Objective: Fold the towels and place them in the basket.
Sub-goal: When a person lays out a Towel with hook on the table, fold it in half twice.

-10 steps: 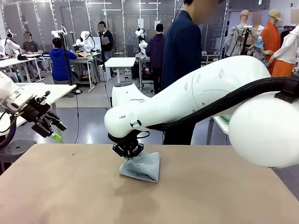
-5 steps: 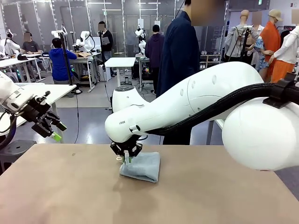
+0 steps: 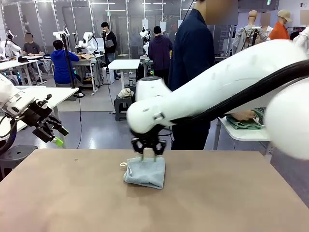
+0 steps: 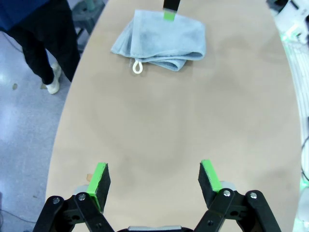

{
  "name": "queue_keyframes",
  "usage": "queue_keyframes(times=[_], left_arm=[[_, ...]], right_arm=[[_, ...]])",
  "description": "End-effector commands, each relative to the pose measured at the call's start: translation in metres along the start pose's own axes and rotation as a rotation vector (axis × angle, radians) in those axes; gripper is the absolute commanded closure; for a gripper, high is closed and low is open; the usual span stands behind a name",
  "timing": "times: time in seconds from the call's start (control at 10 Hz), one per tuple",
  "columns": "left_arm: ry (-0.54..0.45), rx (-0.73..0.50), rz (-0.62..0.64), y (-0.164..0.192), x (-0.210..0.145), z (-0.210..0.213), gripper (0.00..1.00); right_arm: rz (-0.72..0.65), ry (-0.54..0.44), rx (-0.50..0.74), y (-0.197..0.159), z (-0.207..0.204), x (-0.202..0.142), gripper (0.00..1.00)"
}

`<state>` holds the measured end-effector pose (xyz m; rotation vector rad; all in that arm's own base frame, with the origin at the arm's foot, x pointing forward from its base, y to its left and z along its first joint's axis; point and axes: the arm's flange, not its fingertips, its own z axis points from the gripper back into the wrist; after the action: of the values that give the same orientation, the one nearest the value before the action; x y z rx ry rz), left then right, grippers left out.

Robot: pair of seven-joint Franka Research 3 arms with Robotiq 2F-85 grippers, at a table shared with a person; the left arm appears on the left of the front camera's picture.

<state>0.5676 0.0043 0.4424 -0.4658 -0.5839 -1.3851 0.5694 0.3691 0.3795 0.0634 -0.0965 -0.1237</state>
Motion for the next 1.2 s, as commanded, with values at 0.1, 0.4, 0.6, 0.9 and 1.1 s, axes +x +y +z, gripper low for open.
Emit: queue_keyframes(times=[0.1, 0.4, 0.6, 0.9, 1.1], left_arm=[[0.010, 0.003, -0.005, 0.000, 0.001, 0.001, 0.07], [0.010, 0.003, -0.005, 0.000, 0.001, 0.001, 0.07], [0.010, 0.003, -0.005, 0.000, 0.001, 0.001, 0.07], [0.010, 0.003, -0.005, 0.000, 0.001, 0.001, 0.07], [0.010, 0.003, -0.005, 0.000, 0.001, 0.001, 0.07]], right_arm=[[0.048, 0.079, 0.096, -0.099, 0.022, 0.004, 0.45], [-0.017, 0.100, 0.161, -0.131, 0.022, 0.004, 0.45], [-0.005, 0.114, 0.167, -0.140, 0.023, 0.008, 0.45], [-0.034, 0.114, 0.130, -0.134, 0.024, 0.012, 0.45], [-0.034, 0.114, 0.130, -0.134, 0.024, 0.012, 0.45]])
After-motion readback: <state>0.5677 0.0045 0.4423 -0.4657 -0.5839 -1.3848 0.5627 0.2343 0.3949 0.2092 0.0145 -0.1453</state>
